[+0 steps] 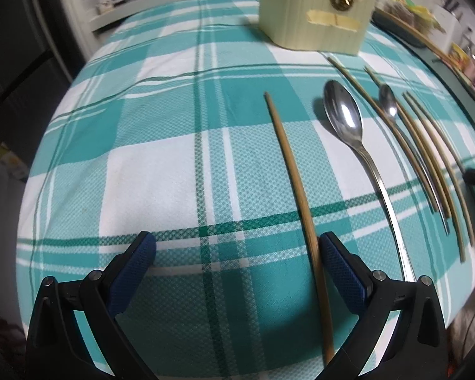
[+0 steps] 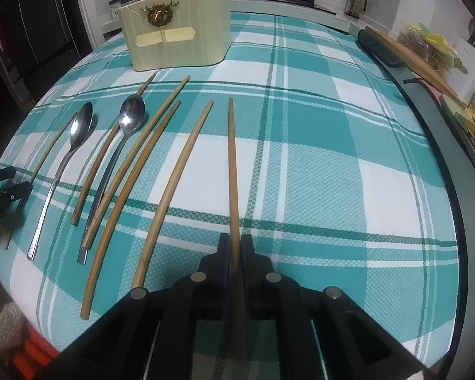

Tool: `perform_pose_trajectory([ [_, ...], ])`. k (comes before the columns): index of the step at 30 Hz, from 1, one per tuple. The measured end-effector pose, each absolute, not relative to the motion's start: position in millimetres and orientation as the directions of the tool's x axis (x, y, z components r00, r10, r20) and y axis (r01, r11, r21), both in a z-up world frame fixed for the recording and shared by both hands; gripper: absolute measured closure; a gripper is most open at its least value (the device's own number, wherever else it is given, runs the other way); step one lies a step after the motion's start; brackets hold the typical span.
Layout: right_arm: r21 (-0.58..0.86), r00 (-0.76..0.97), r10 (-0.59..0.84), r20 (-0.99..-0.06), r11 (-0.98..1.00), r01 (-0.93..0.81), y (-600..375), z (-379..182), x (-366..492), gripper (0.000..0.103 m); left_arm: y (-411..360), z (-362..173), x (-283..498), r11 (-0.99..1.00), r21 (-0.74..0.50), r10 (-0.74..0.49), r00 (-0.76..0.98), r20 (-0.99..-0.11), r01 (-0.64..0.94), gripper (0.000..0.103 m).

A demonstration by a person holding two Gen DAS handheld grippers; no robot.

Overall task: Organize utensils
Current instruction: 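Grasp a chopstick with the right tool while the left tool grasps another chopstick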

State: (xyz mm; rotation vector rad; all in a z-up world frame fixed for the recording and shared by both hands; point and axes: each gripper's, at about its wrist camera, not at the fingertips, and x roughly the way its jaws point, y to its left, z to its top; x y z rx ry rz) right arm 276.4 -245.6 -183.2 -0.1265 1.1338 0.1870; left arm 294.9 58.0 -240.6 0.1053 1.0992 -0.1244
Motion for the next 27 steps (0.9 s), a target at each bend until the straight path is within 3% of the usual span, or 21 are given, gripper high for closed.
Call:
perform_pose_trajectory([
  [4,-0.002,0.323,0.098,-0.941,0.955,-0.296,-243,-183,286,0.081,52,-239,307,0.974,0.040,-0.058,0.413,-0.909,0.223,0.001],
  [11,-0.004,0.233,0.087,-0.969,0.931,-0.365,-234,-184,310,0.080,39,-237,328,0.952,0.095,-0.028,0.390,-0.920,0.292,0.002],
  [16,-0.011,0.214,0.080,-0.973,0.921,-0.390,-225,-185,335,0.080,30,-234,343,0.944,0.068,-0.054,0.356,-0.933,0.322,0.015],
  [23,-0.020,0.231,0.068,-0.970,0.933,-0.359,-215,-187,389,0.080,24,-230,378,0.949,0.012,-0.089,0.304,-0.949,0.315,0.047],
  [24,-0.018,0.235,0.071,-0.969,0.934,-0.356,-213,-187,397,0.080,24,-229,384,0.952,0.005,-0.092,0.302,-0.949,0.306,0.058],
  [25,-0.022,0.243,0.070,-0.968,0.934,-0.356,-211,-187,403,0.088,24,-228,390,0.955,0.009,-0.086,0.306,-0.948,0.296,0.068],
  [26,-0.031,0.250,0.064,-0.966,0.933,-0.358,-208,-187,408,0.094,23,-228,393,0.957,0.010,-0.084,0.309,-0.947,0.291,0.087],
  [27,-0.033,0.256,0.062,-0.965,0.935,-0.353,-206,-187,413,0.096,24,-227,398,0.959,-0.003,-0.094,0.309,-0.947,0.282,0.096],
])
